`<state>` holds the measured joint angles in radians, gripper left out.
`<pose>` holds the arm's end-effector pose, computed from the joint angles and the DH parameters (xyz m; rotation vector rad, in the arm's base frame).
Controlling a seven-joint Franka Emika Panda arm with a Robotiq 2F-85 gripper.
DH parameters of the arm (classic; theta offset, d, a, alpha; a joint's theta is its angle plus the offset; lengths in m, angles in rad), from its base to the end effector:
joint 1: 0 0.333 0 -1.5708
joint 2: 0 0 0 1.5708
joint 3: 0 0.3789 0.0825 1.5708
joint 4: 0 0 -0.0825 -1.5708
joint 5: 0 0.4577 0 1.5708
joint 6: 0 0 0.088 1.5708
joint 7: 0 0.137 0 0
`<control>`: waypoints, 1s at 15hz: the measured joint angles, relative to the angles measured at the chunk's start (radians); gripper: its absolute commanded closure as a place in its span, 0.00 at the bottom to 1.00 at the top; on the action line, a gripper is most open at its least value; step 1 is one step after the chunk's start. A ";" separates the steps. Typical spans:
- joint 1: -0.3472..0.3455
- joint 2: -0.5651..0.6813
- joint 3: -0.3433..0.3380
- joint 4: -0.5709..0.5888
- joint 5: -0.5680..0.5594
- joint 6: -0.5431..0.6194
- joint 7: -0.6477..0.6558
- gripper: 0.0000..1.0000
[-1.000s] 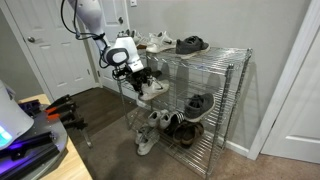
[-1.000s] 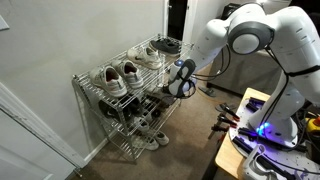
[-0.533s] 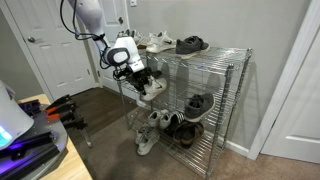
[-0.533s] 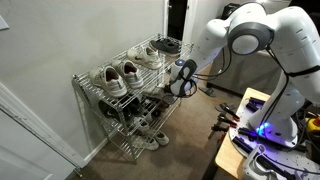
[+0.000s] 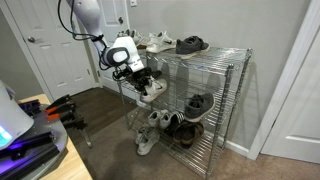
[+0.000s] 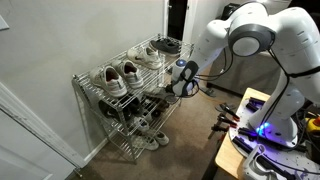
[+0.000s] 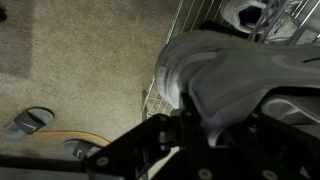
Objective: Move the white shoe from the second rack to the top rack
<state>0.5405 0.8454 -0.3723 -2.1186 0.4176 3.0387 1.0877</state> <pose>0.6159 0.0508 -0.0017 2.5295 -1.7257 0.3941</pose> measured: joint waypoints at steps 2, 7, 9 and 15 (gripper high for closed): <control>0.015 -0.001 -0.014 -0.014 -0.012 -0.010 0.000 0.96; 0.097 -0.040 -0.101 -0.108 -0.076 -0.048 0.002 0.96; 0.148 -0.089 -0.157 -0.182 -0.096 -0.049 0.002 0.96; 0.405 -0.272 -0.468 -0.412 -0.182 -0.094 0.002 0.96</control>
<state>0.9454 0.5730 -0.8401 -2.5305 0.2354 2.9452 1.0901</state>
